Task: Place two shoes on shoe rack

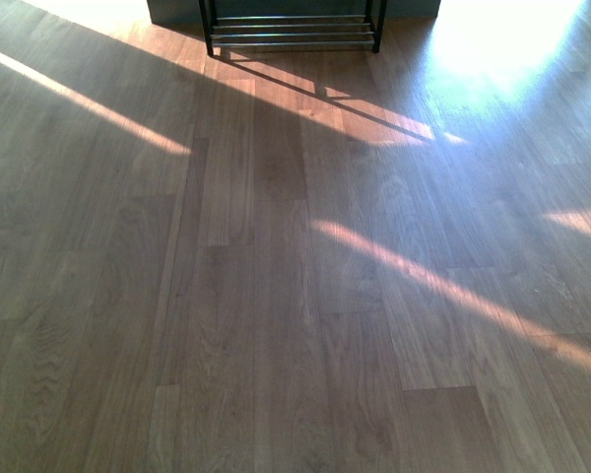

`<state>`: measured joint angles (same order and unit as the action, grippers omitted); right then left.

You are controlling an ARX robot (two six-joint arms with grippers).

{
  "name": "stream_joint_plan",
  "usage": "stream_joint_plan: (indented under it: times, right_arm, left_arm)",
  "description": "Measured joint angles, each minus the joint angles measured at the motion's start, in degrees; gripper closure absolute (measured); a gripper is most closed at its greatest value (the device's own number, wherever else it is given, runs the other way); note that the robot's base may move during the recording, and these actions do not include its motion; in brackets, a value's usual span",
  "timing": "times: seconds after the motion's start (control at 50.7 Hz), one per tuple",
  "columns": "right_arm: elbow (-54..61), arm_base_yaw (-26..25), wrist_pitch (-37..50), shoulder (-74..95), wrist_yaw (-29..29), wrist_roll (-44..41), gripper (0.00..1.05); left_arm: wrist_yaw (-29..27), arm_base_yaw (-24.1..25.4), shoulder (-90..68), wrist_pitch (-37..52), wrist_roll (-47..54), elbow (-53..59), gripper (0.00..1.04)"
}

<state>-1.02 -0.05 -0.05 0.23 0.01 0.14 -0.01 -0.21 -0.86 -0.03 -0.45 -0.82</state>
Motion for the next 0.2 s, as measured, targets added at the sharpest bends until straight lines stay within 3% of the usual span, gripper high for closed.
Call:
stream_joint_plan:
  times: [0.197]
  right_arm:
    - [0.0, 0.0, 0.0, 0.0, 0.0, 0.0, 0.09]
  left_arm:
    - [0.0, 0.0, 0.0, 0.0, 0.0, 0.0, 0.09]
